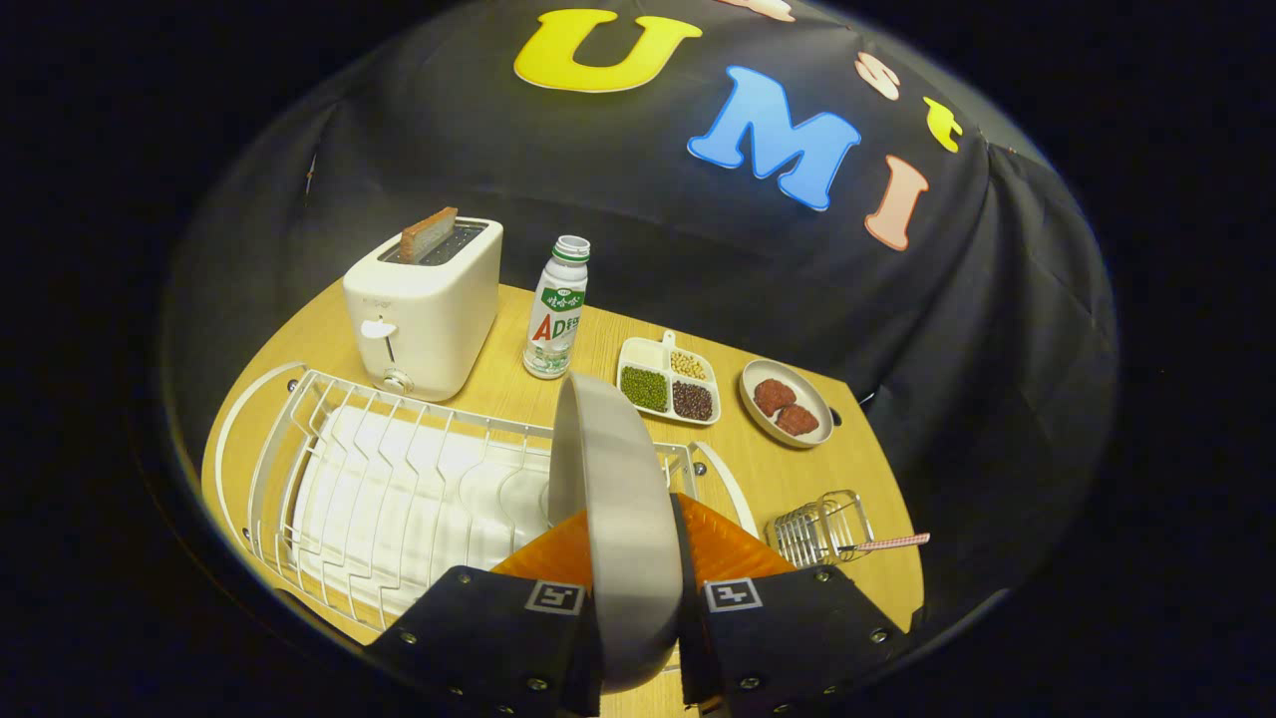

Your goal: Take the plate from the dish rack, then take the spoon from the basket and place it into the plate.

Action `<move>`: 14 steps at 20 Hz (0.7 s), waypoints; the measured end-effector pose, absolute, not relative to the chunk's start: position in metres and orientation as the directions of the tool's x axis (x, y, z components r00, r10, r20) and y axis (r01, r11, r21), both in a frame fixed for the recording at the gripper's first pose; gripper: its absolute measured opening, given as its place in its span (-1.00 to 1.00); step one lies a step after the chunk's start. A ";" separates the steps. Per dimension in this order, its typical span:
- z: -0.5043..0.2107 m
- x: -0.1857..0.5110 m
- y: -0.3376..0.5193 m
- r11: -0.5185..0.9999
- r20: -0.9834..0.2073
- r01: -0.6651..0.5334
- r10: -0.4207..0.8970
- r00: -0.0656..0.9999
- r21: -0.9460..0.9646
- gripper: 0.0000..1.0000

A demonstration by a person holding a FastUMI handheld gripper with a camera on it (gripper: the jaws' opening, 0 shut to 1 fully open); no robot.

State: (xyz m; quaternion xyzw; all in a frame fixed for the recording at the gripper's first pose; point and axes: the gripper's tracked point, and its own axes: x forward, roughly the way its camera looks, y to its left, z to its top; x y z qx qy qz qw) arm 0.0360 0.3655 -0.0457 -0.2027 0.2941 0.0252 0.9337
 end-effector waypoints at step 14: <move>-0.004 -0.048 0.315 0.933 -0.490 -0.097 -0.091 0.867 -0.346 -0.41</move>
